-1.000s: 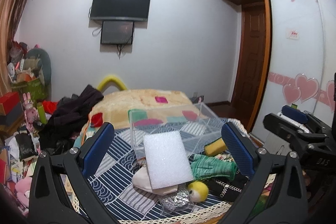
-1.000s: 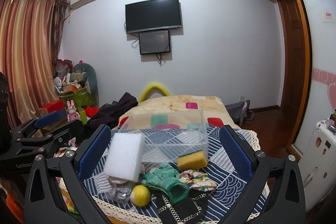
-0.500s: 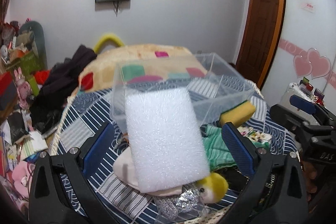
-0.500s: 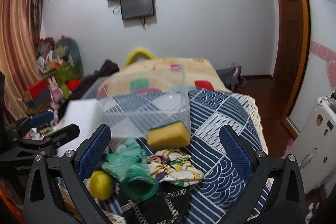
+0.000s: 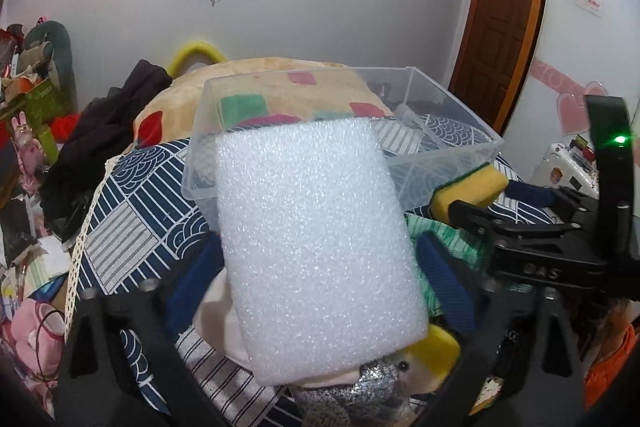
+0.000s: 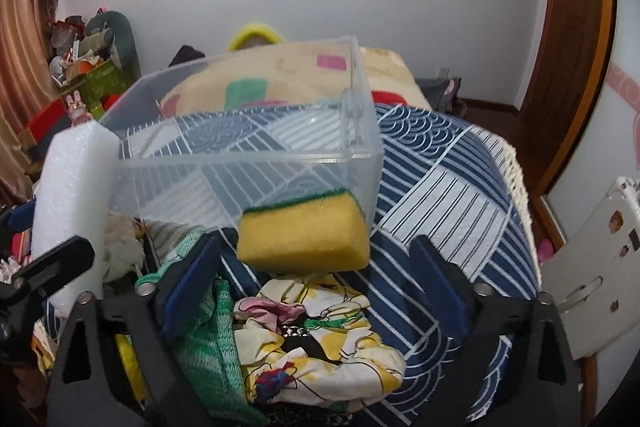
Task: Organize soft objects
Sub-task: 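Grasp the white foam block with the left tool while the right tool grasps the yellow sponge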
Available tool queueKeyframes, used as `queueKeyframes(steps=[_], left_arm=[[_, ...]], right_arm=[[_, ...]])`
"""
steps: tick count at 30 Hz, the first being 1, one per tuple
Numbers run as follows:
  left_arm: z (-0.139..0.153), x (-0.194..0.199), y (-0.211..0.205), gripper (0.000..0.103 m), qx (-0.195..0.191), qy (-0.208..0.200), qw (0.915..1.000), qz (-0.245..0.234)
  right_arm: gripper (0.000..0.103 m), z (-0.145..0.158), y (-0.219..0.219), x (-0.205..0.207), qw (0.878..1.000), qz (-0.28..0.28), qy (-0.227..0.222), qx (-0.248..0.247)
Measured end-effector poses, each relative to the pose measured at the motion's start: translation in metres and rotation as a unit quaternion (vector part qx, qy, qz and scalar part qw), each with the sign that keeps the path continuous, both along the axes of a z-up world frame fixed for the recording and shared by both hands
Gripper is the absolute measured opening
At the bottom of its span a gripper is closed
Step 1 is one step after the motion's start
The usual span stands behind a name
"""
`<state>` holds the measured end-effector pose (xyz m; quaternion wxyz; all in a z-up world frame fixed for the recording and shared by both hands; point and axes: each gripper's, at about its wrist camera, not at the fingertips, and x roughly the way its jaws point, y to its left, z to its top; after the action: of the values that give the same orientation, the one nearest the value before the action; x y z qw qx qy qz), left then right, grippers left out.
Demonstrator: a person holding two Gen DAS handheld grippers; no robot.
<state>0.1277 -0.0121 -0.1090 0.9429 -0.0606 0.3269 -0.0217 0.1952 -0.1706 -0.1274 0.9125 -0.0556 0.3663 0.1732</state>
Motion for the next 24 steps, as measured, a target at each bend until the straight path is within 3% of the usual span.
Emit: queueKeyframes(steps=[2, 4, 7, 14, 24], left_arm=[[-0.002, 0.001, 0.002, 0.088, -0.006, 0.004, 1.0000, -0.003], [-0.002, -0.001, 0.003, 0.087, -0.009, 0.003, 0.9999, -0.004], [0.001, -0.006, 0.005, 0.086, -0.009, -0.004, 0.9999, -0.003], [0.023, -0.018, 0.016, 0.086, -0.016, -0.037, 0.9992, 0.004], [0.059, -0.013, 0.040, 0.087, -0.026, -0.076, 0.9965, 0.023]], right_arm=[[0.081, -0.002, -0.001, 0.001, 1.000, -0.002, 0.008, 0.002], [0.066, -0.004, -0.003, 0.000, 1.000, 0.005, 0.016, 0.007], [0.060, -0.001, -0.007, -0.007, 1.000, 0.007, 0.012, 0.009], [0.057, 0.014, -0.022, -0.029, 0.999, -0.001, -0.010, 0.032], [0.057, 0.077, -0.023, -0.055, 0.994, 0.008, -0.093, 0.060]])
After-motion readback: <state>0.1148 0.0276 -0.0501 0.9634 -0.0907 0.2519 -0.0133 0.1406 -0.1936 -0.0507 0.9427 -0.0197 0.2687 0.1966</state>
